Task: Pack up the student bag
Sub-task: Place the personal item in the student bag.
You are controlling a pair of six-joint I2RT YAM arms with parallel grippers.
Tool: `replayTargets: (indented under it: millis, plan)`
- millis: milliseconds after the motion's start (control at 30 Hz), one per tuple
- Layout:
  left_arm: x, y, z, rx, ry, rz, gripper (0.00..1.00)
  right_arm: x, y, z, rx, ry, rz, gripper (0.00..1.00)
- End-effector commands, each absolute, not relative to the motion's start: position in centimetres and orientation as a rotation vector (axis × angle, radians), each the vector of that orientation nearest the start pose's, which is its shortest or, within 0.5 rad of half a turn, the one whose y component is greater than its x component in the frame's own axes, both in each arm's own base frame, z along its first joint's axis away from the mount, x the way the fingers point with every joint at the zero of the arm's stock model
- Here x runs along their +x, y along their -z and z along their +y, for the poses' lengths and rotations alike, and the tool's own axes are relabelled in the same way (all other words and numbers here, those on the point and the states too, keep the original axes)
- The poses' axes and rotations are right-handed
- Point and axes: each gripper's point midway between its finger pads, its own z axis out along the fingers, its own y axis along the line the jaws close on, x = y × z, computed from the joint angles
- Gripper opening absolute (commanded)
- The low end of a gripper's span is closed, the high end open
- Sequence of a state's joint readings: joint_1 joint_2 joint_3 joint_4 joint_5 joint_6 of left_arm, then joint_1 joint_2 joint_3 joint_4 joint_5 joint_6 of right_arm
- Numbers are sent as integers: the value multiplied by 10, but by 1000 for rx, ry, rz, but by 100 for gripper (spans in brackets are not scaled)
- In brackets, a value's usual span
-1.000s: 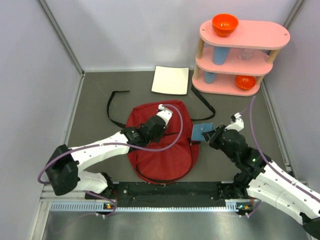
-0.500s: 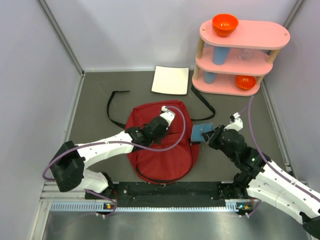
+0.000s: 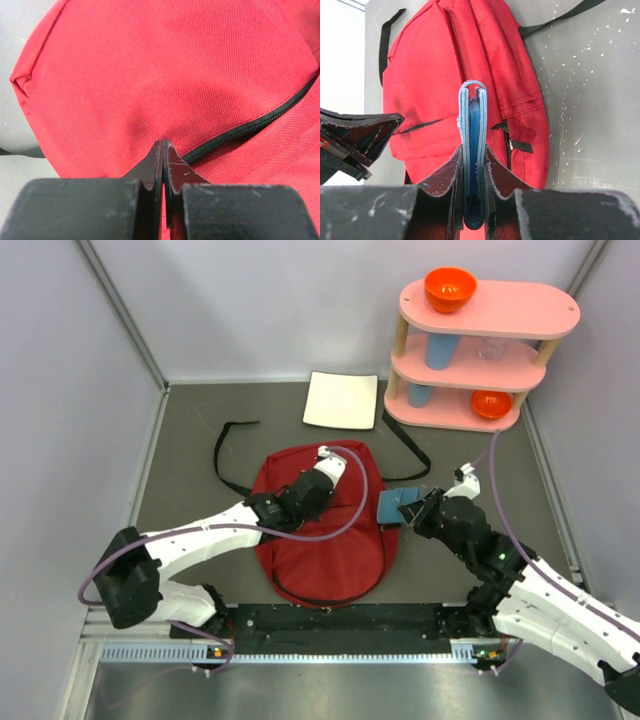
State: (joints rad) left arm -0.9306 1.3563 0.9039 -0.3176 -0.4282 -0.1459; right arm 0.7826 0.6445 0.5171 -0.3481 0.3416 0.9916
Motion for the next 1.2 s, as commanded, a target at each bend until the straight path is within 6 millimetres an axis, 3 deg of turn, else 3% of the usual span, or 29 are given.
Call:
replayTargets:
  millis: [0,133,200,233,267,333,400,500,733,967,1100,1167]
  plan:
    - [276,-180,-250,576,153,2030,0,218,-196,188,398,-861,1980,10]
    - [272,-192,-253,574,202,2003,0,216,-200,203,345,-931,1991,9]
    - [269,-185,-256,617,220,2014,0,216,-200,208,339,-955,1993,9]
    - [266,-179,-258,642,228,2030,7,216,-197,211,337,-961,2008,9]
    - [263,-173,-260,665,241,2044,24,216,-197,212,335,-965,2009,9]
    - [259,-152,-264,706,251,2085,48,217,-195,213,339,-965,2015,9]
    - [254,-134,-270,747,270,2127,55,216,-194,212,339,-963,2014,9]
    - [251,-116,-275,775,287,2177,56,216,-196,208,345,-960,1997,10]
    - [239,-107,-281,851,348,2189,61,214,-197,198,363,-928,1982,11]
    - [263,-96,-260,729,143,2192,64,216,-195,198,369,-920,1988,12]
    - [270,-91,-257,711,85,2188,59,215,-196,198,365,-920,1987,12]
    - [271,-92,-260,710,102,2176,52,214,-195,198,363,-918,1989,13]
